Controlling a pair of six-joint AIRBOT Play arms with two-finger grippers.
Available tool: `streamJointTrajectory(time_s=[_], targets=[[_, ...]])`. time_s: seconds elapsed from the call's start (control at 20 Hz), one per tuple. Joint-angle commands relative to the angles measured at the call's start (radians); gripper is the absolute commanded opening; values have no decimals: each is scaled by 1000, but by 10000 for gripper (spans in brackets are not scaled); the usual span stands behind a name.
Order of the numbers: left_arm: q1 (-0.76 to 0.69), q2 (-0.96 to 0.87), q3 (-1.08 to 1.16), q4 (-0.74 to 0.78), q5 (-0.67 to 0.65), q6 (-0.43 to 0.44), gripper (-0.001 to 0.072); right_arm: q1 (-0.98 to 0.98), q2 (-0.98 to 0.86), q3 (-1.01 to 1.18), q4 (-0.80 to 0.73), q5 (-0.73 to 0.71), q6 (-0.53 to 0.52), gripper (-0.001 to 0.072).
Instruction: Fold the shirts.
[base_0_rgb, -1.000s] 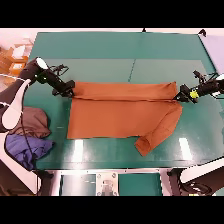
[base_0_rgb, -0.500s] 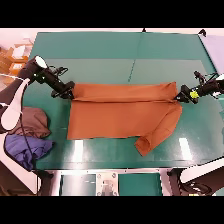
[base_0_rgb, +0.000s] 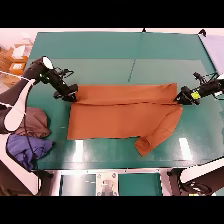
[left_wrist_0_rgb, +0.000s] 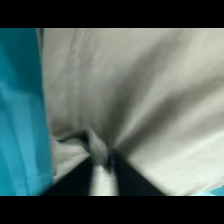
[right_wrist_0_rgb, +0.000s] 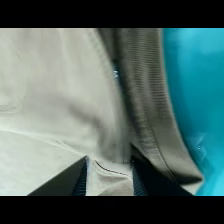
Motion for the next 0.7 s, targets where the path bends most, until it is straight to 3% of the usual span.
streamJointTrajectory(time_s=[0.0, 0.1, 0.2, 0.25, 0.4, 0.65], targets=[[11, 0, 2, 30, -125, -16, 523, -21, 22, 8, -38, 29, 59, 328], [26, 3, 0, 42, -269, 6, 523, -55, 84, -8, -40, 47, 83, 324], [25, 72, -79, 110, -285, 7, 522, -93, 201, -108, -48, 57, 109, 297], [26, 135, -156, 121, -247, 9, 522, -114, 274, -190, -51, 57, 130, 250], [26, 382, -467, 121, -89, 17, 522, -172, 526, -532, -81, 16, 235, 259], [25, 762, -950, 18, 211, -21, 525, -160, 786, -985, -56, -109, 260, 365]])
